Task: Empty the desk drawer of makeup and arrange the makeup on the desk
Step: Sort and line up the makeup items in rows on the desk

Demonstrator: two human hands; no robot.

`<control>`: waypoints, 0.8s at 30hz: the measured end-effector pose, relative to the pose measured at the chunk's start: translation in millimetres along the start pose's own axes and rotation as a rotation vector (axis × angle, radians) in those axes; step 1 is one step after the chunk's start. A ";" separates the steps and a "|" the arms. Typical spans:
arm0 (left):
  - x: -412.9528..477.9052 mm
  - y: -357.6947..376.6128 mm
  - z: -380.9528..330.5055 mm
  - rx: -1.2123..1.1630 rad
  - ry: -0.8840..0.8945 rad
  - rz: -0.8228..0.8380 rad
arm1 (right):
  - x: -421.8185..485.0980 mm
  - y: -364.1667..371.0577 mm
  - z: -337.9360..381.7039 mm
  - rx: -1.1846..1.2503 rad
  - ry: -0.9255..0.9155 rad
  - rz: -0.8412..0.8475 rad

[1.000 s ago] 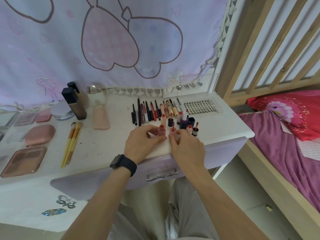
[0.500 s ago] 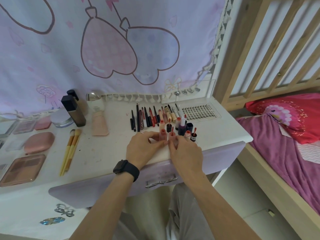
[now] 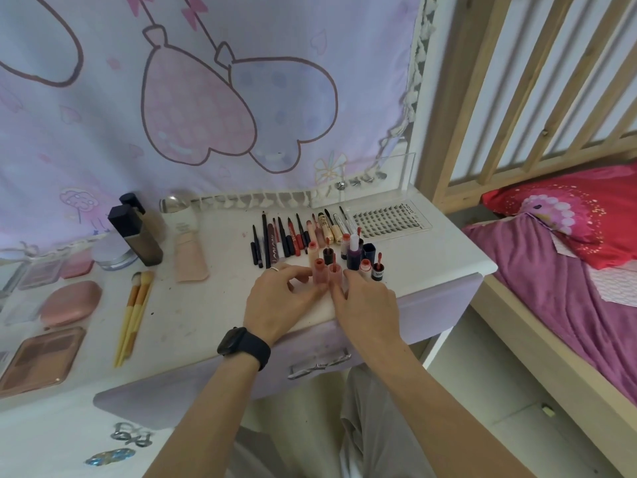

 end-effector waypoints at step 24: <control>-6.8 -32.5 13.6 0.076 -0.046 0.019 | -20.6 -17.6 7.5 0.044 -0.069 -0.050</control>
Point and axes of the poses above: each hand's wrist, its own x-axis towards the middle knuckle, its own y-axis out of the palm, z = x × y, the point moved 2 cm from there along x, towards the middle knuckle, and after that the axes turned 13 degrees about -y, right-handed, at the moved point
